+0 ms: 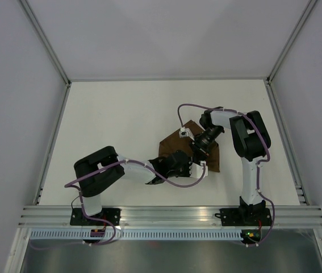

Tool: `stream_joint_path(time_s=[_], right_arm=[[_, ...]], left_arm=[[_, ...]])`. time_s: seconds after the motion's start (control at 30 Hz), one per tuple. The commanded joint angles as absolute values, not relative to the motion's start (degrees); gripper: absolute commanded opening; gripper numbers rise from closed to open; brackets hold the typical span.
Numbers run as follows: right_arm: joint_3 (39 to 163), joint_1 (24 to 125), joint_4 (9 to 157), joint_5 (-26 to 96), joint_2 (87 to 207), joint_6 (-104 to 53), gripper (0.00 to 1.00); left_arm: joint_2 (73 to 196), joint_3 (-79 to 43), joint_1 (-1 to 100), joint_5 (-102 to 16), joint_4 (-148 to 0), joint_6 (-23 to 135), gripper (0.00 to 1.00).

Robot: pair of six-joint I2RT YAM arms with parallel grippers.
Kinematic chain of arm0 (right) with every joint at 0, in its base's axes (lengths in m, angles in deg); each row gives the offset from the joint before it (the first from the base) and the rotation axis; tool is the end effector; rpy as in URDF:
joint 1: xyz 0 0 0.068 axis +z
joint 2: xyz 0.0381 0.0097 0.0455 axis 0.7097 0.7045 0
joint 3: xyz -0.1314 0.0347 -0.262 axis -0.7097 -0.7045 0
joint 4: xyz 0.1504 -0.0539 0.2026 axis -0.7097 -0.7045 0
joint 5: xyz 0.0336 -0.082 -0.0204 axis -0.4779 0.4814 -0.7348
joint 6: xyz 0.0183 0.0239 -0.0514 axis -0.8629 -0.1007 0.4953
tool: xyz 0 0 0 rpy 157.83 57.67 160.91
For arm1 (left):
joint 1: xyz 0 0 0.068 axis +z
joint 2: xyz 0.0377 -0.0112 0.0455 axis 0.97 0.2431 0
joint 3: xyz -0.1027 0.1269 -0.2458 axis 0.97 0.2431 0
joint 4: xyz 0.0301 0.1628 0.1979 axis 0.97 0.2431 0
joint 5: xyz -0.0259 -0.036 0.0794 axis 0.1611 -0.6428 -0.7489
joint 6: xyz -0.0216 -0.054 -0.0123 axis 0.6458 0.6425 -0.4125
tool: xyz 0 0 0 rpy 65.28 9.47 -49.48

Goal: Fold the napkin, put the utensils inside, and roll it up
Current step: Roll the napkin at the center of the board.

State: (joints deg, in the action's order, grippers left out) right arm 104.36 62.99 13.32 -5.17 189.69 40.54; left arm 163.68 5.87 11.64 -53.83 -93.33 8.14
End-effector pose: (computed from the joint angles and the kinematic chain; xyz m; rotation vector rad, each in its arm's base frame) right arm 0.3235 0.1379 0.1312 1.4922 -2.3015 -1.3560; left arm 0.1637 -0.3360 0.1568 1.6719 1.4073 -0.2293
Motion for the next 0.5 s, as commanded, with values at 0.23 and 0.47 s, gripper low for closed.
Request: stream_joint_path(time_s=[0.23, 0.47], right_arm=[[104.86, 62.52, 20.54, 0.92, 192.82, 43.5, 0.01], [103.54, 61.2, 22.48, -2.85, 189.3, 41.48, 0.13]], left_arm=[[167.03, 2.01, 14.05, -44.05, -85.62, 18.34, 0.18], [169.14, -2.55, 16.51, -36.66, -78.86, 22.74, 0.02]])
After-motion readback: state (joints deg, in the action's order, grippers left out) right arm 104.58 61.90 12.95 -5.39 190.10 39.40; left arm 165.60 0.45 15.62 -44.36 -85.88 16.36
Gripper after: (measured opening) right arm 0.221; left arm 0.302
